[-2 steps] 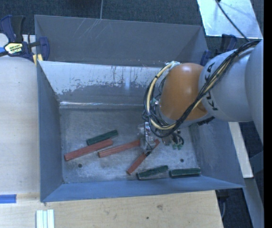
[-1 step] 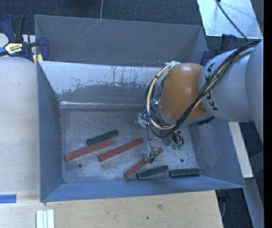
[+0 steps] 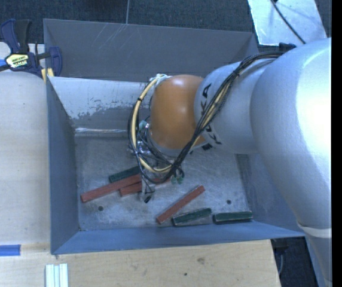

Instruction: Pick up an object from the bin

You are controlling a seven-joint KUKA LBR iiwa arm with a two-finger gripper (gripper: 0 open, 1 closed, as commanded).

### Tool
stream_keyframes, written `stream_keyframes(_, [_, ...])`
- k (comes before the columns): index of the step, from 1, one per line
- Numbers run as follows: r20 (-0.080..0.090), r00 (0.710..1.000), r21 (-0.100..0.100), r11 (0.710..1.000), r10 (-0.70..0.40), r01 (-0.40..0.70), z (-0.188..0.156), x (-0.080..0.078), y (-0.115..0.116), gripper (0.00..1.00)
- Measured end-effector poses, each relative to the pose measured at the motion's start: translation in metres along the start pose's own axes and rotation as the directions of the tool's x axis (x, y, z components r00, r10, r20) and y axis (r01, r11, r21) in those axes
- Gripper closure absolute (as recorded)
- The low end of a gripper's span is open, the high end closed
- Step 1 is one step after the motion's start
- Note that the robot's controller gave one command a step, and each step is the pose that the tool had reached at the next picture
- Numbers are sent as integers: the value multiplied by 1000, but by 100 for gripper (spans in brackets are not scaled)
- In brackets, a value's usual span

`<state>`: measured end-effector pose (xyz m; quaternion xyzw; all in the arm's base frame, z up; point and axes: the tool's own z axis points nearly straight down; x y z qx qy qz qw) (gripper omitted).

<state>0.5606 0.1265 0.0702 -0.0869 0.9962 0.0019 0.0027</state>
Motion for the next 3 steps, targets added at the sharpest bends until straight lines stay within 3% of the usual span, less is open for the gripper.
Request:
stream_keyframes(1, [0,1000,3,1000,6,-6,-1,0,-5,100])
stream_keyframes(2, [-6,956,3,956,-293,293,-1,40,-56,100])
stream_keyframes(3, [5,965,6,965,-264,264,-161,22,-56,100])
